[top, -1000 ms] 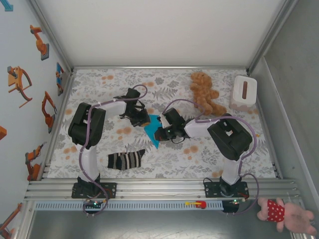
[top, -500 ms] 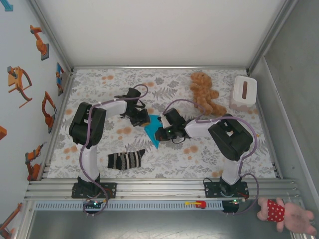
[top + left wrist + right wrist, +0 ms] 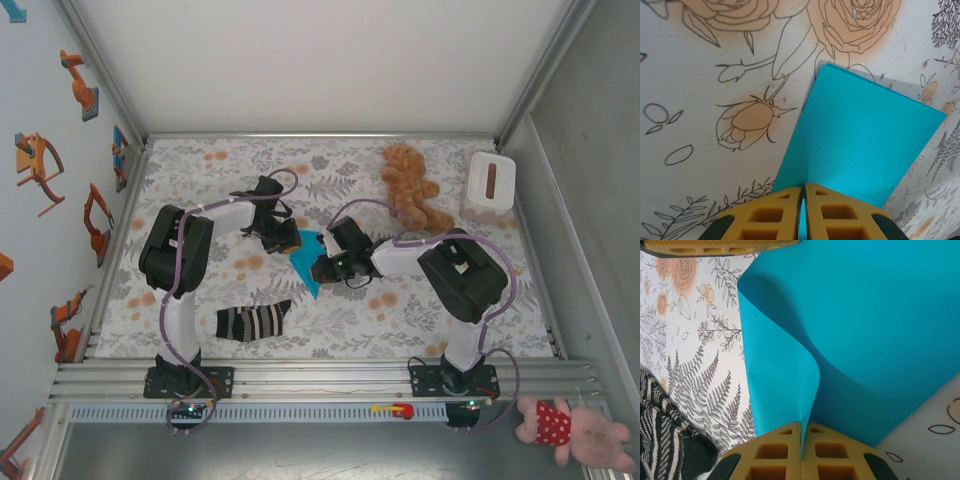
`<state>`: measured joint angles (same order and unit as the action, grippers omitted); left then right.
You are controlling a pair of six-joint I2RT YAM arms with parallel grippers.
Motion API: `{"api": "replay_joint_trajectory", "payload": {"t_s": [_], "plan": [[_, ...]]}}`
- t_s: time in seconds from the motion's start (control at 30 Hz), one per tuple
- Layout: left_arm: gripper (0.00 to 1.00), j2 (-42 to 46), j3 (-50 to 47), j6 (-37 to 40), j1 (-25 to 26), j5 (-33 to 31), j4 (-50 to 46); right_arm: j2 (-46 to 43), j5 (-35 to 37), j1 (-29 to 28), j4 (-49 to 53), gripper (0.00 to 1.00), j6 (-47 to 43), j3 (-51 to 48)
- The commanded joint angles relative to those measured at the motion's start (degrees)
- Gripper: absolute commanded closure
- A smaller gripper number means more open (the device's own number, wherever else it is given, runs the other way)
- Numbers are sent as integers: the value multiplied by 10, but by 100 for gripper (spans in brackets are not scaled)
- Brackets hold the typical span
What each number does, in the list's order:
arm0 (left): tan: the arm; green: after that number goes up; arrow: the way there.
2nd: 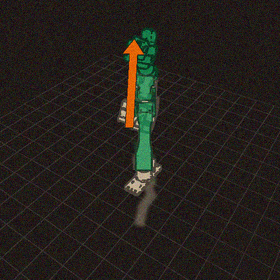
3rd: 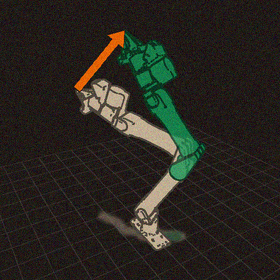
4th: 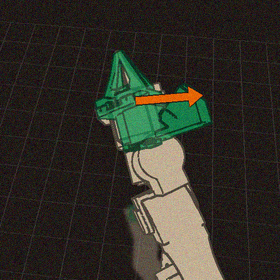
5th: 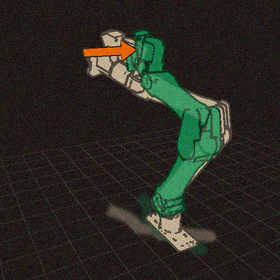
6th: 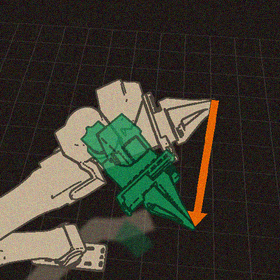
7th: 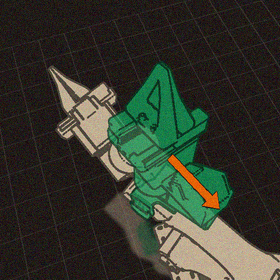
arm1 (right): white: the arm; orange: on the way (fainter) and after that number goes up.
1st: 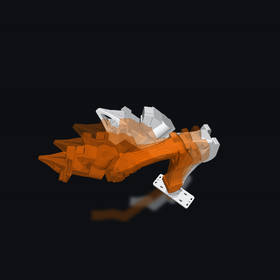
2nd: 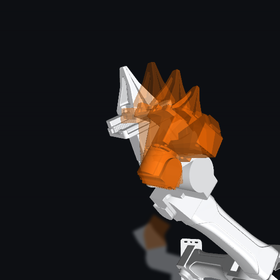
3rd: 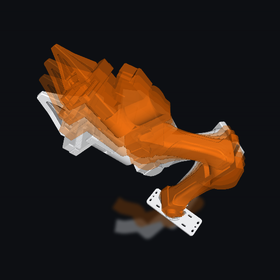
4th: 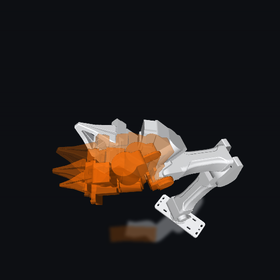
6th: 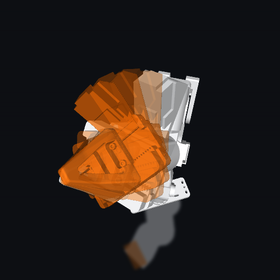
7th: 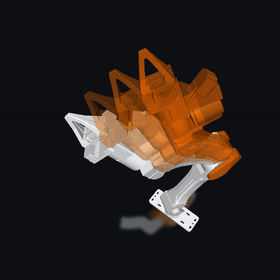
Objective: Fold a paper plane with a square sheet of paper (pick it up from the middle)
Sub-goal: Third fold the triangle at the center of the table.
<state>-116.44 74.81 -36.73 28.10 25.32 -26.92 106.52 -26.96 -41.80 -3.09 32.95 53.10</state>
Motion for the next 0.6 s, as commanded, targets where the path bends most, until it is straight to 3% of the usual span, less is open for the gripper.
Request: {"api": "replay_joint_trajectory", "payload": {"t_s": [0.0,0.3,0.57], "plan": [[88,-44,-13,13,11,-31,-46,11,9,3,25,100,-11,16],[87,-25,-3,11,9,-18,-44,24,8,4,33,100,-11,16],[75,122,-56,-55,8,-11,70,25,16,4,45,100,-9,14]]}}
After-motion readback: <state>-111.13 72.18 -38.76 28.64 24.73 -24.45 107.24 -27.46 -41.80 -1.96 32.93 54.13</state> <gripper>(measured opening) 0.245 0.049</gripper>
